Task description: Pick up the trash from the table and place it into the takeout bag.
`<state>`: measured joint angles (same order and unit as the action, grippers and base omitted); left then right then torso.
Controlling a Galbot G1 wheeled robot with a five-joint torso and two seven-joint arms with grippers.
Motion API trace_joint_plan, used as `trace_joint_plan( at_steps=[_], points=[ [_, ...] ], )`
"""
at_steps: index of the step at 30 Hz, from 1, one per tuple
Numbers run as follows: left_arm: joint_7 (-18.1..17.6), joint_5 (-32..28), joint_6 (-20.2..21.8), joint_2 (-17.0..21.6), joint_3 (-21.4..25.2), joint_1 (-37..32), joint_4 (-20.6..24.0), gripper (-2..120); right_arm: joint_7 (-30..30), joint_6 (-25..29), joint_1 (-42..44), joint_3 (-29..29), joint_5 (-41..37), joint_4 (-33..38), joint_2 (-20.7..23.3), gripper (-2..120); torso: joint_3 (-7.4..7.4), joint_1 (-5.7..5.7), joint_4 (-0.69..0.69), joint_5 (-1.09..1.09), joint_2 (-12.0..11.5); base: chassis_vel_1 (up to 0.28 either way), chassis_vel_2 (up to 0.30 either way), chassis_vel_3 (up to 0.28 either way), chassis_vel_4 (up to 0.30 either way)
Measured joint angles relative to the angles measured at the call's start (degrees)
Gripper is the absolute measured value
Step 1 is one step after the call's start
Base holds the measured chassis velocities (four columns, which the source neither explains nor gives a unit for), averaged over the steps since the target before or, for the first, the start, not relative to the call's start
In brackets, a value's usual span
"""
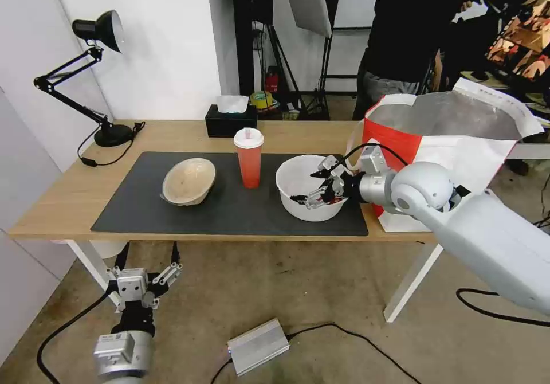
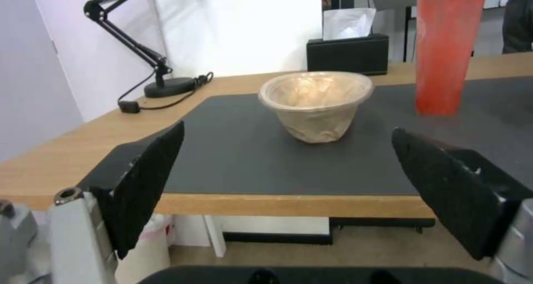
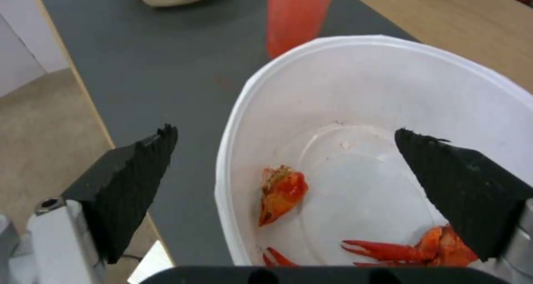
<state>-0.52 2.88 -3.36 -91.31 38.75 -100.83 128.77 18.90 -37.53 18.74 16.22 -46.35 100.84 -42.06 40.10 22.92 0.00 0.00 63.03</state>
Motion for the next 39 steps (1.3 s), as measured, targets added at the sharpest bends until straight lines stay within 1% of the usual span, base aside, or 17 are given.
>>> trace_joint_plan(
  at_steps=[15, 39],
  points=[
    [0.0, -0.1, 0.0, 0.0, 0.3, -0.1, 0.5, 100, -1.2, -0.4, 0.2, 0.5, 0.2, -2.1, -1.1, 99, 0.0, 0.0, 0.0, 0.0, 0.0, 0.0, 0.0, 0.0, 0.0],
    [0.0, -0.3, 0.0, 0.0, 0.5, -0.1, 0.6, 100, -2.2, -0.9, -0.5, 1.8, 0.3, -3.0, -2.4, 98, 0.0, 0.0, 0.0, 0.0, 0.0, 0.0, 0.0, 0.0, 0.0]
  ],
)
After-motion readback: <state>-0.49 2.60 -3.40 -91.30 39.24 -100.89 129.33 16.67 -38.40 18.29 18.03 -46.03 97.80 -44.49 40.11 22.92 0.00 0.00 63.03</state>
